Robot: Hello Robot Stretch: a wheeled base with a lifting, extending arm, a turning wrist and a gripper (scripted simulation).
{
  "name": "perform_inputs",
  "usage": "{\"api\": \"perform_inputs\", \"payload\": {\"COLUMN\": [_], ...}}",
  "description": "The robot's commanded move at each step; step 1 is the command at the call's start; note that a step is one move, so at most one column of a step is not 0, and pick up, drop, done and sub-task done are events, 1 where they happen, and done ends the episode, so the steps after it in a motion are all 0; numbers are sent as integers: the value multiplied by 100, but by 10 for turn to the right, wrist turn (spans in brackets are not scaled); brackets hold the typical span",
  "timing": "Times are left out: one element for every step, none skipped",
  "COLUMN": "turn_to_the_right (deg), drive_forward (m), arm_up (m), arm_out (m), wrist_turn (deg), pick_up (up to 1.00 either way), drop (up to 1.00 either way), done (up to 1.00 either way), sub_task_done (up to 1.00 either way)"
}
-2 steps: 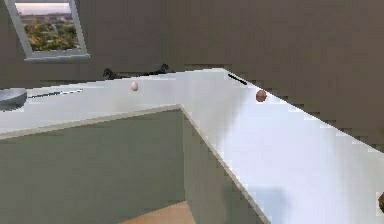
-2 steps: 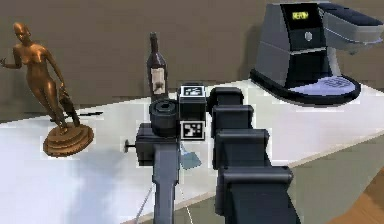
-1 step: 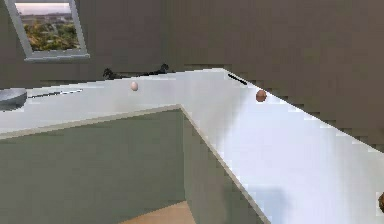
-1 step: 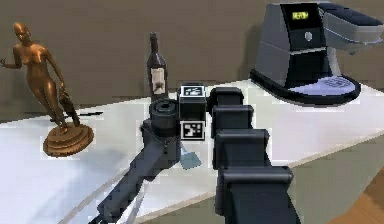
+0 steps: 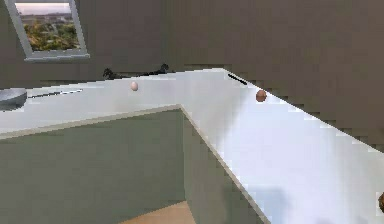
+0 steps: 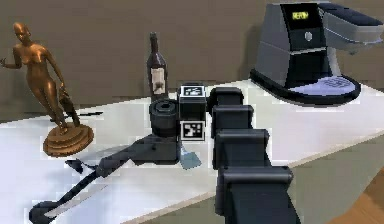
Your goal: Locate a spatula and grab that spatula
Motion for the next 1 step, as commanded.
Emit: {"api": "perform_inputs", "payload": {"turn_to_the_right": [0], "drive_forward": [0], "arm_up": [0], "arm_out": [0], "wrist_turn": [450], "pick_up": [0], "drop": [0], "done": [0], "sub_task_done": [0]}}
